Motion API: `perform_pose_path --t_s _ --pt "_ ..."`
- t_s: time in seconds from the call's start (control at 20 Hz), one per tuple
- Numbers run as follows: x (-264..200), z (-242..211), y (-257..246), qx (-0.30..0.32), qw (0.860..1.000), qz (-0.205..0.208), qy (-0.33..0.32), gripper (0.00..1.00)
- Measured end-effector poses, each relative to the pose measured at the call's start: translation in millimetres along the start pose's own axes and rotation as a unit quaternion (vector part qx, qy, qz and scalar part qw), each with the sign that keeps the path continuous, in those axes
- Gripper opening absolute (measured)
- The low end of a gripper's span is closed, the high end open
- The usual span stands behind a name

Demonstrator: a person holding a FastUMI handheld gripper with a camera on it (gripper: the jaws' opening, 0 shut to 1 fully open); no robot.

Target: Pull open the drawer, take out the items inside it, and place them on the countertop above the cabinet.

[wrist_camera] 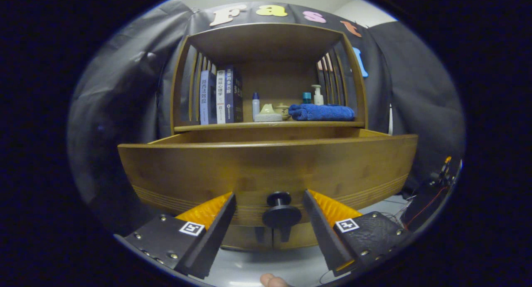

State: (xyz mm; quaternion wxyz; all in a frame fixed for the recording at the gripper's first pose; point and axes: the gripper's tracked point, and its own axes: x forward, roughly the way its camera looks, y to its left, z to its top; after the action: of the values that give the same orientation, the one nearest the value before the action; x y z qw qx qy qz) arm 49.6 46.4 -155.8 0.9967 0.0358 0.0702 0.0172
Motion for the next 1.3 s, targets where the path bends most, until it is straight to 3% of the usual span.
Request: perform_pose_path --t_s 0.1,0.45,0.9,1.3 --pt "13.3 2.4 0.5 0.008 1.000 0.003 -0.015 0.99" --pt "65.3 9.5 7.2 -0.058 0.996 -0.009 -0.073 0.99" --pt "114.8 10.3 11.3 -0.009 0.994 -0.006 -0.112 0.99" --pt "150.3 12.9 8.8 -0.005 0.991 -0.001 -0.133 0.99"
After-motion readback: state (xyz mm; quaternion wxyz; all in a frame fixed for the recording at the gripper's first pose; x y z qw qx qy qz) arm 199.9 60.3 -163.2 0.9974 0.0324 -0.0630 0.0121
